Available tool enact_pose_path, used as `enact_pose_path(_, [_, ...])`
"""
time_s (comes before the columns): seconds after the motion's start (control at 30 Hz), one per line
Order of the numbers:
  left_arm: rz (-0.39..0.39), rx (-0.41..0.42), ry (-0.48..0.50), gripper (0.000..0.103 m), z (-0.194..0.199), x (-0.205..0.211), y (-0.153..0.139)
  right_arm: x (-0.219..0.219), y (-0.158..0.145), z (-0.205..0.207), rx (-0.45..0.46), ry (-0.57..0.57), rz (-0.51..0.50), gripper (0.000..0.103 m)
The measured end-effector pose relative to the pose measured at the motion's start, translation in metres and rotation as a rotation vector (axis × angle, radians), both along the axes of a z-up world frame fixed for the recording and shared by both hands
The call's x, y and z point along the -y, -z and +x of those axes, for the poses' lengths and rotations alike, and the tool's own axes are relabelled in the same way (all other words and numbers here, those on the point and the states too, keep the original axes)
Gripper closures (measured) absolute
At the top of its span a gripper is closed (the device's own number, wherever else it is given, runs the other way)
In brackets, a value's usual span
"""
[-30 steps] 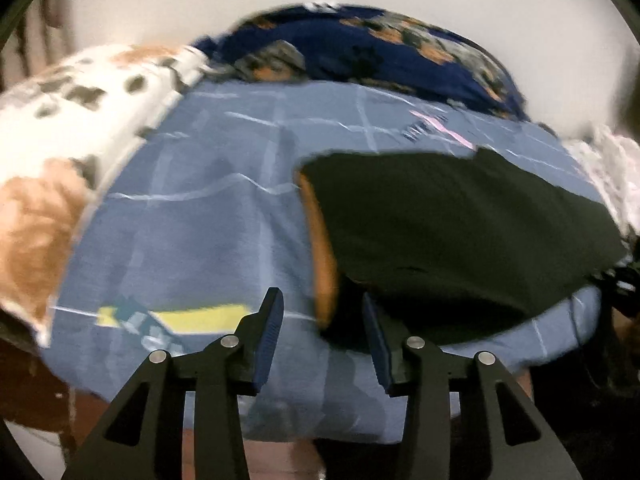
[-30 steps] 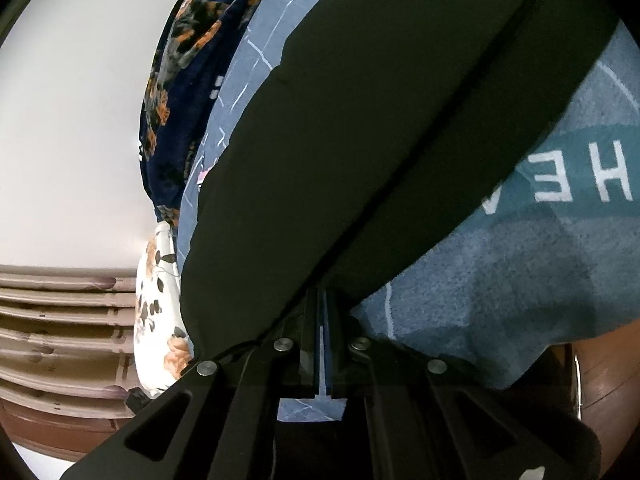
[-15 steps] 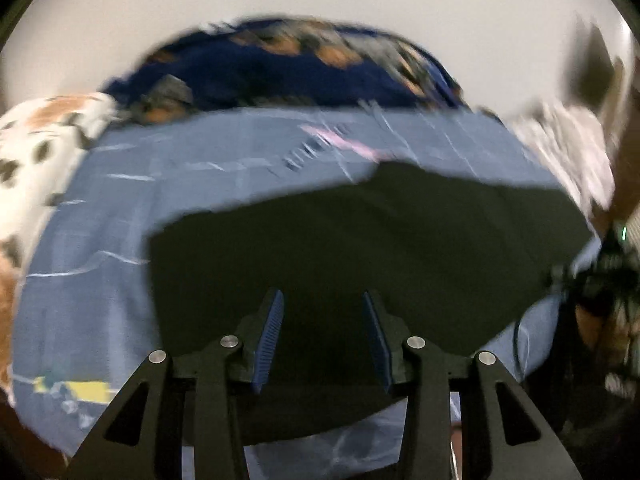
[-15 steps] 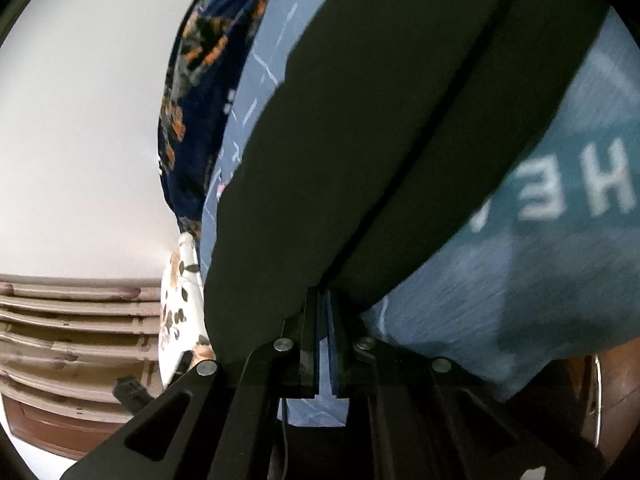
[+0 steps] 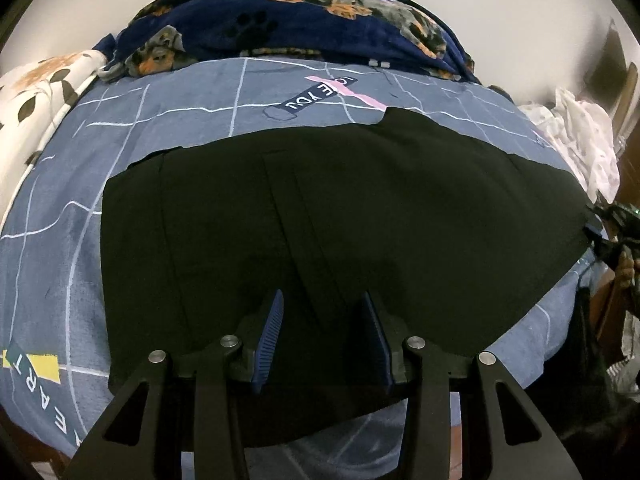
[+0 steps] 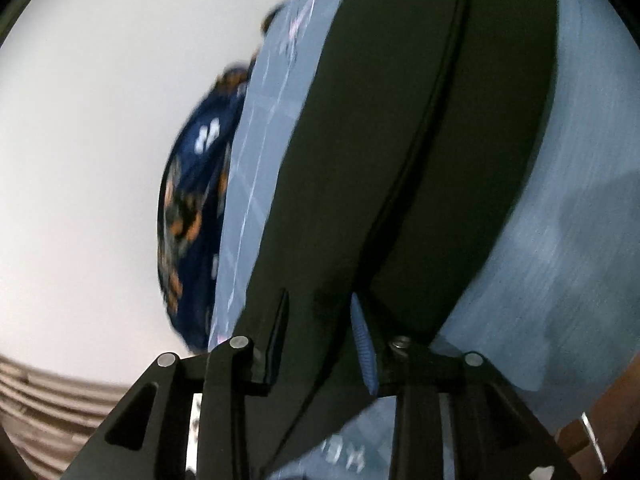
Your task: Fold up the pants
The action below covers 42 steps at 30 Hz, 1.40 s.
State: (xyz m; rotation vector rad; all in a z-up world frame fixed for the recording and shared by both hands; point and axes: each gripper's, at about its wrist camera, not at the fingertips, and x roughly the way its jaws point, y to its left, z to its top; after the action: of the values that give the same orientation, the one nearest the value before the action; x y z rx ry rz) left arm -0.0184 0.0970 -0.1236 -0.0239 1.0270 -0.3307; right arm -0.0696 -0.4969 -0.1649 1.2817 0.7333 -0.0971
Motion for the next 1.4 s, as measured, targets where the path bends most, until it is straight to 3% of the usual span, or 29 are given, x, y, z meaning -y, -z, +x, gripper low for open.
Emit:
enact_pose_path(0.23, [0.004, -0.004, -0.003, 0.057, 0.005, 0.001, 0.000, 0.034, -0.003, 0.015, 0.012, 0.071, -0.050, 0.070])
enact_pose_path(0.4, [0.009, 0.017, 0.015, 0.049, 0.005, 0.005, 0.001, 0.034, -0.007, 0.035, 0.007, 0.016, -0.092, 0.070])
enact_pose_path(0.47, [0.021, 0.030, 0.025, 0.049, 0.004, 0.006, 0.001, 0.032, -0.008, 0.039, -0.039, -0.009, -0.132, 0.097])
enact_pose_path(0.7, [-0.028, 0.001, 0.024, 0.049, 0.008, -0.004, -0.002, 0.040, -0.012, -0.006, -0.037, 0.026, -0.136, 0.100])
enact_pose_path(0.9, [-0.048, -0.004, 0.041, 0.049, 0.008, -0.008, -0.002, 0.057, 0.009, -0.029, -0.015, 0.062, -0.020, 0.100])
enact_pose_path(1.03, [-0.025, 0.011, 0.053, 0.049, 0.007, -0.005, -0.001, 0.062, 0.008, -0.029, 0.008, 0.070, 0.009, 0.095])
enact_pose_path(1.13, [-0.027, 0.015, 0.053, 0.046, 0.005, -0.004, -0.001, 0.061, 0.008, -0.033, 0.027, 0.068, 0.072, 0.086])
enact_pose_path(1.17, [-0.031, 0.015, 0.053, 0.045, 0.005, -0.004, -0.001, 0.056, 0.005, -0.033, 0.035, 0.053, 0.068, 0.078])
enact_pose_path(1.23, [-0.032, 0.015, 0.056, 0.043, 0.006, -0.003, -0.001, 0.040, -0.001, -0.026, 0.042, -0.009, 0.054, 0.071])
enact_pose_path(1.4, [-0.025, 0.020, 0.069, 0.036, 0.005, 0.001, 0.000, -0.011, 0.000, -0.006, 0.034, -0.157, 0.081, 0.064])
